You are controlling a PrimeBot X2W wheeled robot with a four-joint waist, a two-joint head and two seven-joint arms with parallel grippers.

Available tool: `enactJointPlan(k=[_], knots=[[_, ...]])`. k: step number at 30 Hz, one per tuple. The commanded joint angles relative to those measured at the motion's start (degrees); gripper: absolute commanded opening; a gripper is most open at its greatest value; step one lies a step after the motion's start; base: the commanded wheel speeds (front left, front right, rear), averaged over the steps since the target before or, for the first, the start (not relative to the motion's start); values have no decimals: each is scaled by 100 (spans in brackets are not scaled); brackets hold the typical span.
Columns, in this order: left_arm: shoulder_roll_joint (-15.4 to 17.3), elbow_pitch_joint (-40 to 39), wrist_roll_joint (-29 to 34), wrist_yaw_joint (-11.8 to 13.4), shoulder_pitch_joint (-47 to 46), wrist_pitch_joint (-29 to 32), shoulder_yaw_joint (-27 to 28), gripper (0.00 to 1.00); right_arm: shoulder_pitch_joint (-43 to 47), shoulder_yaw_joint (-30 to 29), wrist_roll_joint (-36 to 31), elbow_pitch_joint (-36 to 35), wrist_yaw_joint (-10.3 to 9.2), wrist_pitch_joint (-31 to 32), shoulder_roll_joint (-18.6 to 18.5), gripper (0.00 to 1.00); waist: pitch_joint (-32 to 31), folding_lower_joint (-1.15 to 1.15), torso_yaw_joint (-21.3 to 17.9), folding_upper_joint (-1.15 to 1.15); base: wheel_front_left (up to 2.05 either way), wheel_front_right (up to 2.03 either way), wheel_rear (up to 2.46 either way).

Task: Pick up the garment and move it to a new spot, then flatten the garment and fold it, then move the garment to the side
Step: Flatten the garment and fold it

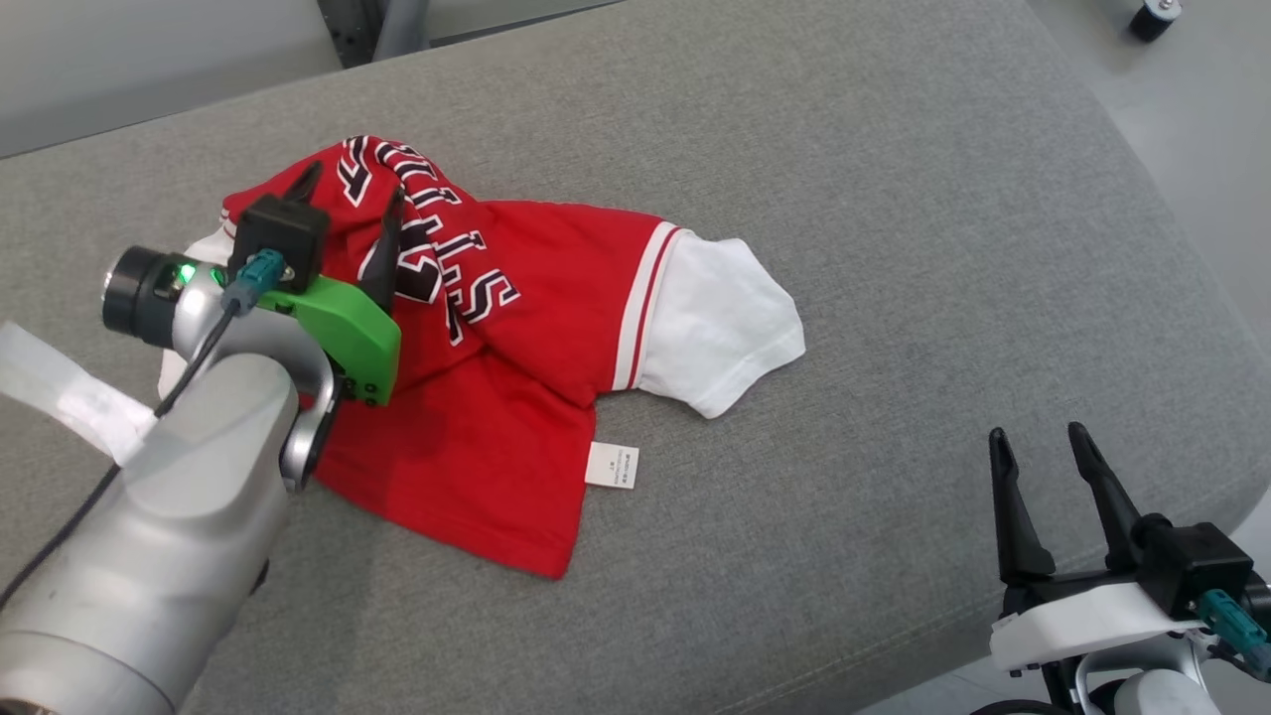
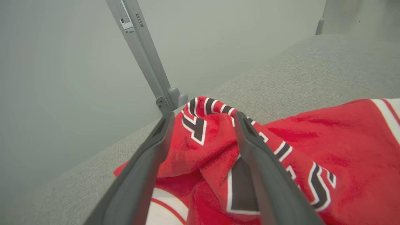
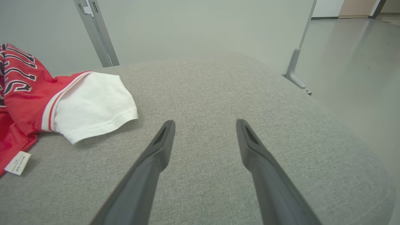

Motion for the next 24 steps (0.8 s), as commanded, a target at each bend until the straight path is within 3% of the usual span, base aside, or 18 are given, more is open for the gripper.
enactJointPlan(k=[1,9,12,17,24], knots=[[13,-181,9,123,282,-13,133,100,75,-79,-52,-51,-6,-18,-13,100,-242,0,266,0,0,0,0],[1,-2346,443,822,2105,-9,1196,100,299,-503,-276,-241,-6,-18,-13,100,-723,0,825,0,0,0,0],[-19,-3132,664,951,2985,-9,1509,100,361,-594,-314,-275,-6,-18,-14,100,-840,0,1001,0,0,0,0],[-31,-3671,960,936,4082,-10,1927,100,462,-636,-350,-252,-6,-18,-14,100,-1005,0,1207,0,0,0,0],[-232,-3811,1424,533,5454,-9,2657,100,703,-674,-435,-118,-6,-18,-14,100,-1275,0,1507,0,0,0,0]])
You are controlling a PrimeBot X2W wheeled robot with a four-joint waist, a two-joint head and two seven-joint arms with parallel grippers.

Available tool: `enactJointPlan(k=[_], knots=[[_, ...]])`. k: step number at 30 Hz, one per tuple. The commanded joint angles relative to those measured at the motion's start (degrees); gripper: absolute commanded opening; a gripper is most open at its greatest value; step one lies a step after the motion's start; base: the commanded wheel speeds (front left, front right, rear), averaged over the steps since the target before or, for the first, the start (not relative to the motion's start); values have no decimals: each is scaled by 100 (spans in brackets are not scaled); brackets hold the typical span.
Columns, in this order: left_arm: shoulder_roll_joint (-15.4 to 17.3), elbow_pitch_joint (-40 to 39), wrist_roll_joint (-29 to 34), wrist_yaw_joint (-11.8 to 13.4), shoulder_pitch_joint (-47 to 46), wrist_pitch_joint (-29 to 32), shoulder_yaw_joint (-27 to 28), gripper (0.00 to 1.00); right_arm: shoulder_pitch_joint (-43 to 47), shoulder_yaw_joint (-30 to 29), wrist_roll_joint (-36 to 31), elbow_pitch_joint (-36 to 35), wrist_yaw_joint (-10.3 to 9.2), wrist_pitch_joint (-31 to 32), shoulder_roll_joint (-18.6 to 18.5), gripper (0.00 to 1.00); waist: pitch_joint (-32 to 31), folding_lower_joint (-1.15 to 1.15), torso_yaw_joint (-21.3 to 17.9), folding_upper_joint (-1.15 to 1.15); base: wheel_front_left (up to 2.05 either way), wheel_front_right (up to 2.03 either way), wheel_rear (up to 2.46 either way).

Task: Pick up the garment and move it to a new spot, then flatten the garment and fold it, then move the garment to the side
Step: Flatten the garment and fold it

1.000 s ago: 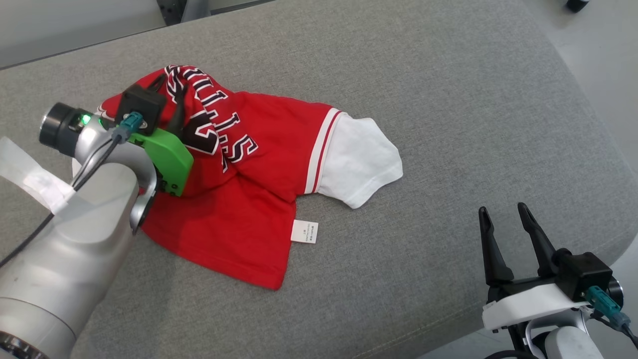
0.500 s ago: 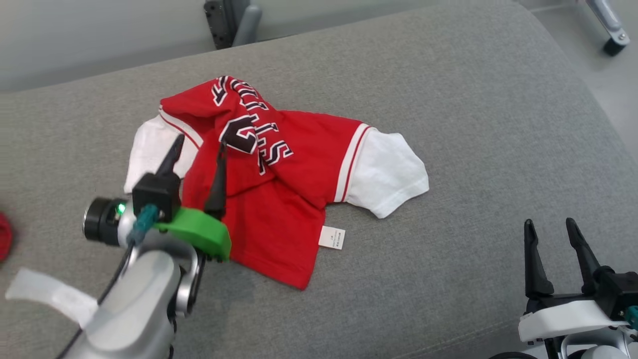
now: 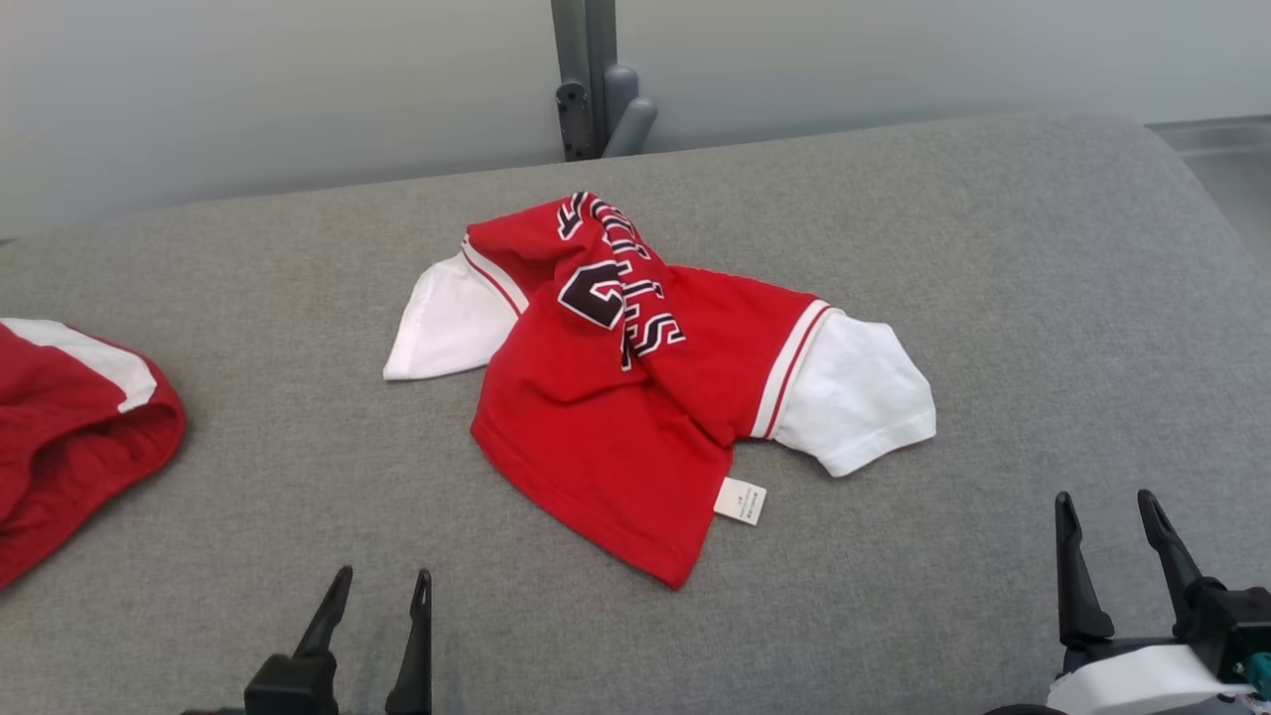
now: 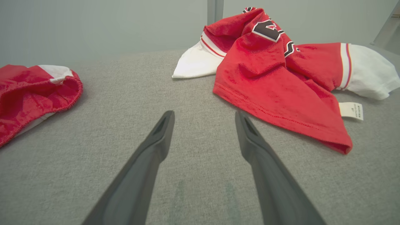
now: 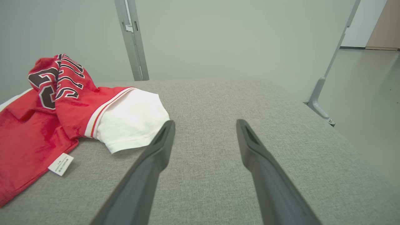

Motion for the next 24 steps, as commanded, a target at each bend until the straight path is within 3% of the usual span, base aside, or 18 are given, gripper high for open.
enactJointPlan(k=[1,6,15,24], knots=[[-32,16,71,-38,120,-2,51,100,98,-19,-9,20,-6,-18,-15,100,-213,0,198,0,0,0,0],[-263,-54,384,-209,700,-3,700,100,218,-51,-59,72,-6,-18,-15,100,-349,0,262,0,0,0,0],[-728,-361,929,-998,1155,-2,1487,100,283,-140,-228,134,-6,-18,-48,100,-440,0,273,0,0,0,0],[-1091,-371,1330,-1508,1242,-3,2023,100,192,-30,-222,155,-6,-18,-41,100,-446,0,195,0,0,0,0]])
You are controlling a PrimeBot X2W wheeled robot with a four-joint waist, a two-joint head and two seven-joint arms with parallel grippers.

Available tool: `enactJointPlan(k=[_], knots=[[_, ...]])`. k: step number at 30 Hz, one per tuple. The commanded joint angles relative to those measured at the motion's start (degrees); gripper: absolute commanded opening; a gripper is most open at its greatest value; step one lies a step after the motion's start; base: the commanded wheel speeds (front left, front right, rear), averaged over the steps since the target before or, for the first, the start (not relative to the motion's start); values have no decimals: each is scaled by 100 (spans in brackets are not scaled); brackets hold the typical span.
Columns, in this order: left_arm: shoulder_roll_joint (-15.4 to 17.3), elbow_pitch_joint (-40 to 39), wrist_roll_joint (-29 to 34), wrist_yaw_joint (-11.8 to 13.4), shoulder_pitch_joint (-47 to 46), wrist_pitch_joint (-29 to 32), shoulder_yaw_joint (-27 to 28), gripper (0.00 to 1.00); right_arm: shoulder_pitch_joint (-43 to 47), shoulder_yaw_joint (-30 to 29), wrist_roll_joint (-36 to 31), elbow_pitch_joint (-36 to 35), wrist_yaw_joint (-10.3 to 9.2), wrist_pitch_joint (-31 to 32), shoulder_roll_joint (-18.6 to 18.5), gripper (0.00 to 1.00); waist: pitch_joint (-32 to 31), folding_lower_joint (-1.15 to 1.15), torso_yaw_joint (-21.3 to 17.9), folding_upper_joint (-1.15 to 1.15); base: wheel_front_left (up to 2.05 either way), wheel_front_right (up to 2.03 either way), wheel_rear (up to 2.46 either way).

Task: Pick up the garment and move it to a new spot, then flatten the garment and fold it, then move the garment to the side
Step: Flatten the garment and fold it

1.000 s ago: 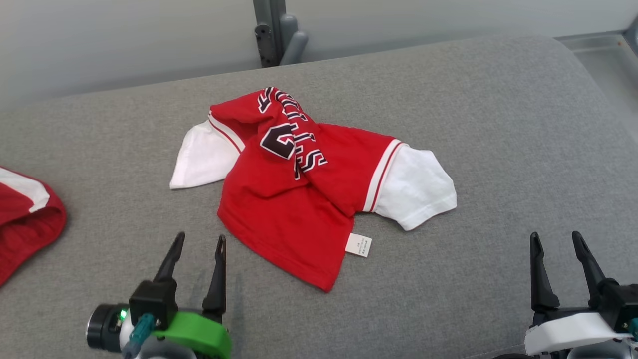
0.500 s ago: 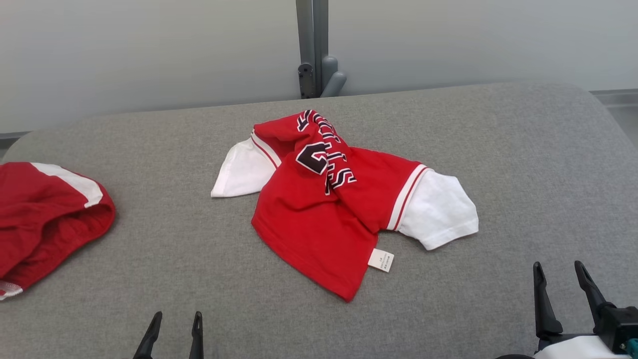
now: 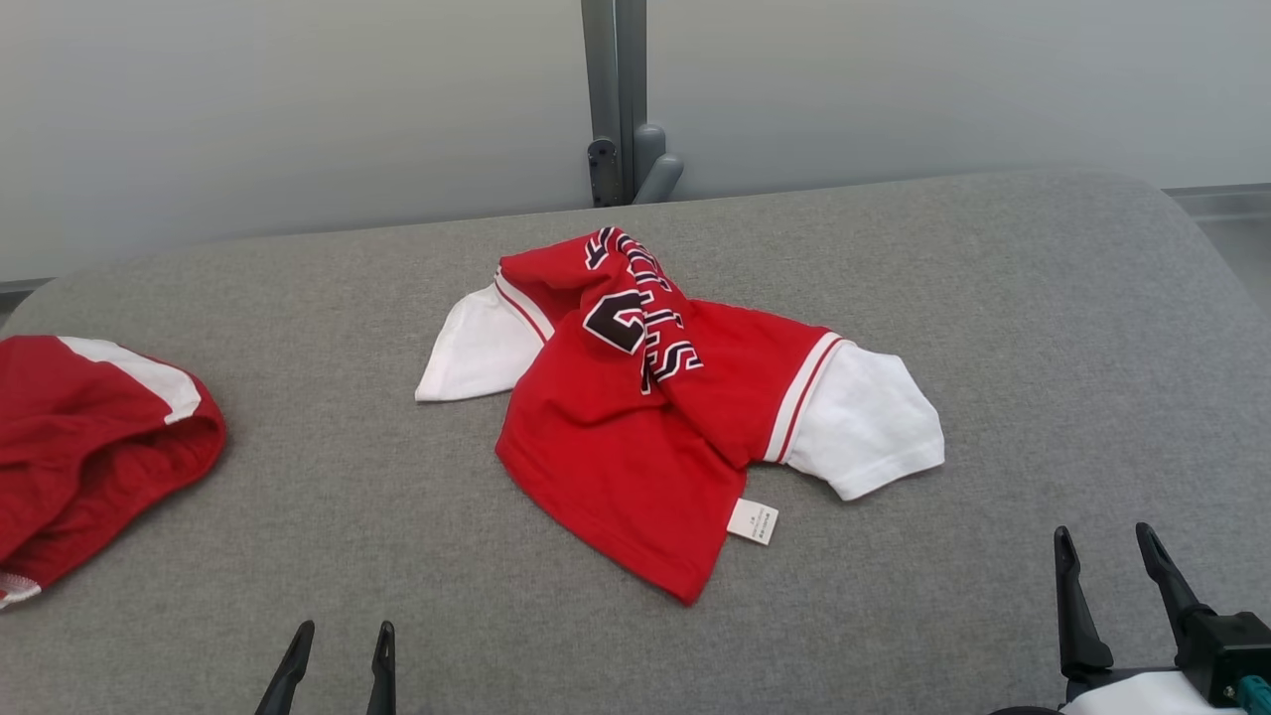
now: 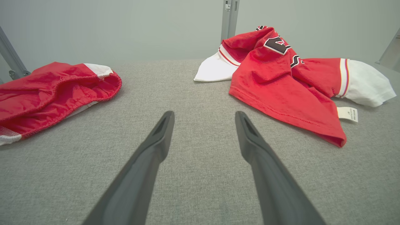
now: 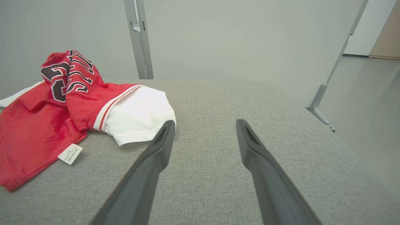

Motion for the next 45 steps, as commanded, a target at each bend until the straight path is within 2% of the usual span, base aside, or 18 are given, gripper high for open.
enactJointPlan(k=[1,14,20,24,31,38,45], knots=[[-67,-9,82,-75,61,-2,84,100,-32,17,-16,-1,-6,-18,-22,100,6,0,-5,0,0,0,0],[-266,-70,287,-274,-40,-2,337,100,-124,108,-34,-19,-6,-18,-58,100,-16,0,-38,0,0,0,0],[-286,-53,356,-323,-252,-1,191,100,-485,354,172,91,-6,-18,-309,100,52,0,-79,0,0,0,0],[-264,217,452,-325,-714,101,-259,100,-1177,642,227,611,-6,72,-698,100,361,0,-69,0,0,0,0],[-419,734,260,-330,-1893,1111,-1419,100,-2598,1646,545,1547,-7,1190,-1350,100,1103,0,153,0,0,0,0],[-460,938,-274,-325,-2672,2026,-2671,100,-3406,2511,1094,2168,-7,1830,-1667,100,1625,0,373,0,0,0,0],[-458,1068,-572,-266,-3036,2333,-3211,100,-3839,2902,1433,2539,-7,1889,-1788,100,1878,0,403,0,0,0,0]])
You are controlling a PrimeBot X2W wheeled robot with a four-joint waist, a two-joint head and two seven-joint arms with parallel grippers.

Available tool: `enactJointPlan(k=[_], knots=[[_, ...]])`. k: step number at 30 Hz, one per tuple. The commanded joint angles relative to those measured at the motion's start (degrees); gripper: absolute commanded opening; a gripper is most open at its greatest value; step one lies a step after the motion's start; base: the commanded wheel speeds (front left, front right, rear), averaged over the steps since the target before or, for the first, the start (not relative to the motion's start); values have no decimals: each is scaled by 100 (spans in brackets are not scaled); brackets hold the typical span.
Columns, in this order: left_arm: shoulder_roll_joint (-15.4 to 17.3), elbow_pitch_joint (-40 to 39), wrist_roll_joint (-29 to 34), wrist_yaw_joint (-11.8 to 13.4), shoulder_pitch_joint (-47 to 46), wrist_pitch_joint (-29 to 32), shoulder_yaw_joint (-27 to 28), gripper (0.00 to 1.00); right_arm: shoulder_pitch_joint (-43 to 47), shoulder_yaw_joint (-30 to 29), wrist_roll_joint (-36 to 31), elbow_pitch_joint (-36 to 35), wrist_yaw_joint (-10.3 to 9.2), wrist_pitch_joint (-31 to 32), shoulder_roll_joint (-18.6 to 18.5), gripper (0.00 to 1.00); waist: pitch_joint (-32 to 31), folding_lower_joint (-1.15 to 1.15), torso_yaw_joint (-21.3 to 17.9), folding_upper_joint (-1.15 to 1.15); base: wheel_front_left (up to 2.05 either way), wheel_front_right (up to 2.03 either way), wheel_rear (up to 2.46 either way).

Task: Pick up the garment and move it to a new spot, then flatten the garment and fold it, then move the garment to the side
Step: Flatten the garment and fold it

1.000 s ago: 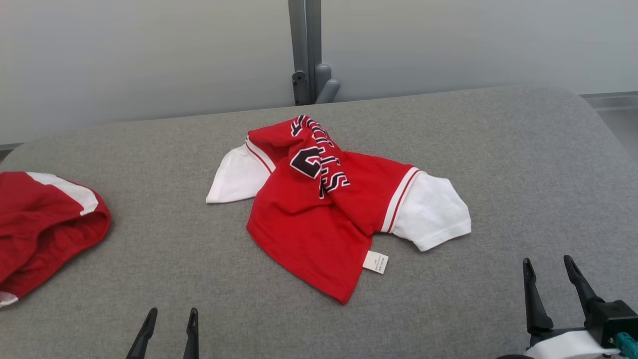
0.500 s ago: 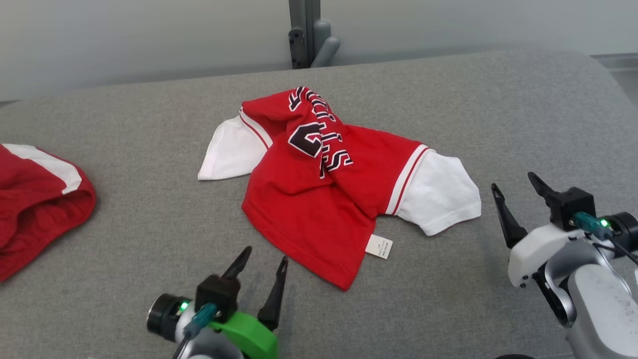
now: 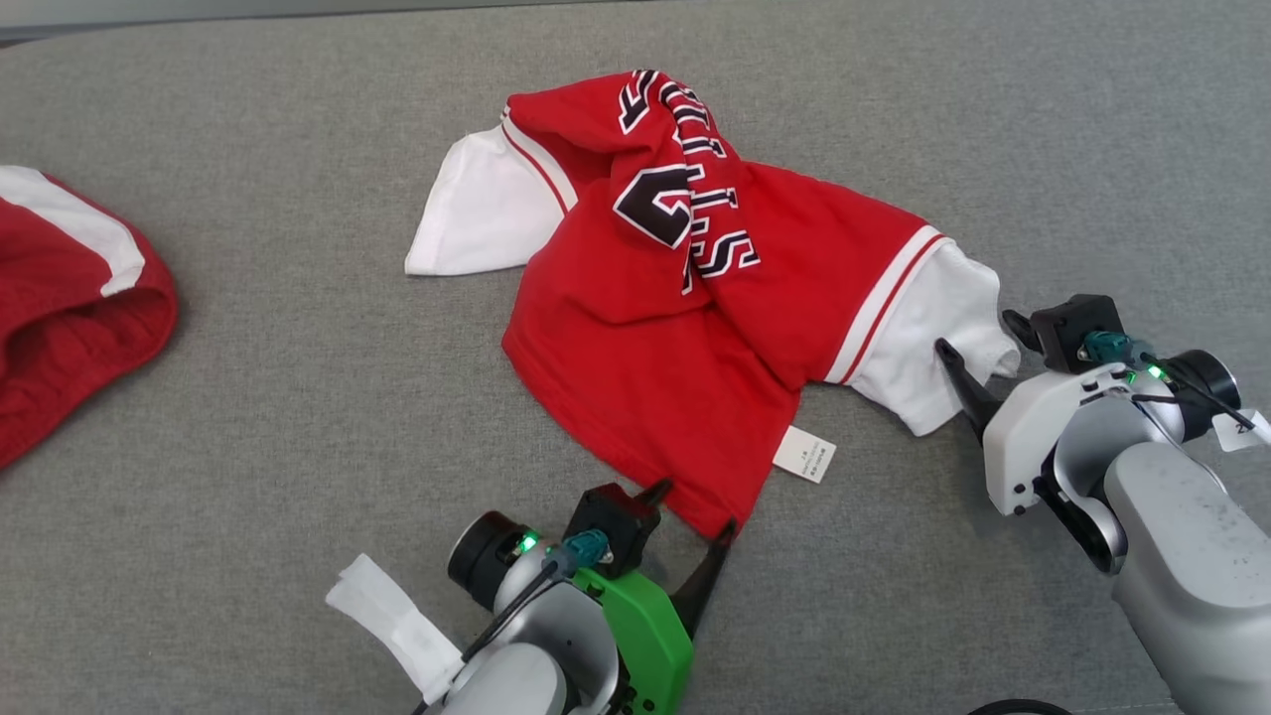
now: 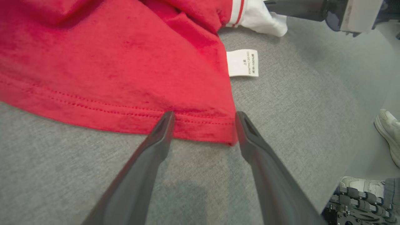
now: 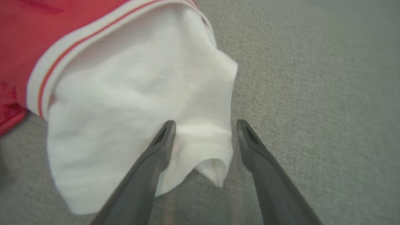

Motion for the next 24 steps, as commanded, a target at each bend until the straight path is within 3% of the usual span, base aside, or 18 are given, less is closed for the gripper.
enactJointPlan(k=[1,13,14,18,19,21,24], knots=[[17,50,-59,51,-101,27,-90,100,-106,56,87,69,-8,-26,-26,100,167,0,66,0,0,0,0],[22,591,-310,266,-441,-128,-658,100,-266,620,613,361,-2,-39,-5,100,285,0,-85,0,0,0,0],[22,667,-355,278,-478,-164,-688,100,-279,678,666,370,-2,-22,-10,87,290,0,-106,0,0,0,0],[30,1074,-476,335,-572,-217,-833,100,-330,878,865,355,-3,-24,-63,0,297,0,-207,0,0,0,0],[31,1206,-441,327,-611,-215,-885,59,-340,931,936,338,-4,-2,-72,0,298,0,-236,0,0,0,0],[46,1573,-539,357,-627,-287,-940,0,-360,1030,1161,248,-7,-28,-137,0,281,0,-306,0,0,0,0],[44,1868,-615,379,-620,-409,-977,0,-317,1005,1400,100,-8,-149,-154,0,230,0,-362,0,0,0,0]])
